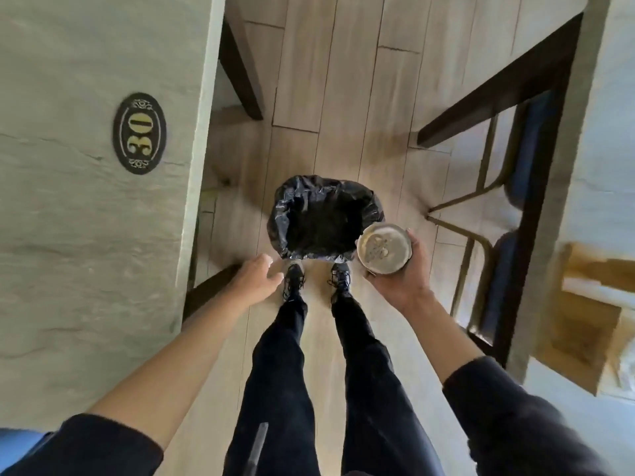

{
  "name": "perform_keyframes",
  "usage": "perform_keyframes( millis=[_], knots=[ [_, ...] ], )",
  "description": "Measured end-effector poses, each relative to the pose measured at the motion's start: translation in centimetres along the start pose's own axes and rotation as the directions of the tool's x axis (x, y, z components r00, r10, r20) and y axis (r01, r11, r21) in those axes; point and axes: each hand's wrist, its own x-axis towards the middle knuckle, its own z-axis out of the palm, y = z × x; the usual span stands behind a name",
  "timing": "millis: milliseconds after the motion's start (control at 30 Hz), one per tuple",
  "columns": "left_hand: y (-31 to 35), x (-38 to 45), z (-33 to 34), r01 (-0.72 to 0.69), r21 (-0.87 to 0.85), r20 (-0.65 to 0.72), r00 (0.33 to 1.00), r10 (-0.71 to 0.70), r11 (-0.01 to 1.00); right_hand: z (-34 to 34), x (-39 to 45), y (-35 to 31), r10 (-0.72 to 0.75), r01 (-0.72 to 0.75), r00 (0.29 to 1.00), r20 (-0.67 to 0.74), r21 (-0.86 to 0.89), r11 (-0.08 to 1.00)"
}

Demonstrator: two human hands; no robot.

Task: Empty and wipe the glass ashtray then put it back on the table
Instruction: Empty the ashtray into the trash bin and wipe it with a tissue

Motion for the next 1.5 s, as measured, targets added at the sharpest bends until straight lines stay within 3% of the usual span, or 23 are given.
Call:
perform_keyframes(
  millis=[267,500,700,867,1167,1333,1500],
  knots=[
    [-2.3,12.1,5.3,0.122,-0.051,-0.041,0.991,-0.124,0.991,-2.4,14.4,-0.3,0.082,-0.079,0.996,0.030,-0.085,0.993],
    [-2.1,18.7,7.4,0.158,-0.142,-0.252,0.949,-0.190,0.977,-3.7,22.1,2.6,0.169,-0.146,0.983,0.077,-0.237,0.960],
    [-2.3,21.8,8.8,0.191,-0.023,-0.324,0.927,-0.188,0.981,-4.4,26.2,4.4,0.131,-0.139,0.990,-0.046,-0.337,0.931],
    [-4.1,23.4,9.5,0.153,-0.002,-0.356,0.923,-0.144,0.988,-5.0,29.1,5.4,0.025,-0.121,0.970,-0.240,-0.394,0.911],
    [-4.5,23.9,9.6,0.127,0.016,-0.352,0.929,-0.113,0.992,-4.2,31.2,6.0,0.027,-0.093,0.982,-0.187,-0.352,0.931],
    [-4.2,23.7,9.5,0.132,0.026,-0.356,0.928,-0.114,0.991,-3.7,31.6,5.8,-0.030,-0.082,0.975,-0.222,-0.479,0.874],
    [-4.0,23.4,9.3,0.119,-0.003,-0.350,0.930,-0.113,0.993,-3.4,32.2,6.1,-0.083,-0.063,0.981,-0.173,-0.700,0.711]
  ],
)
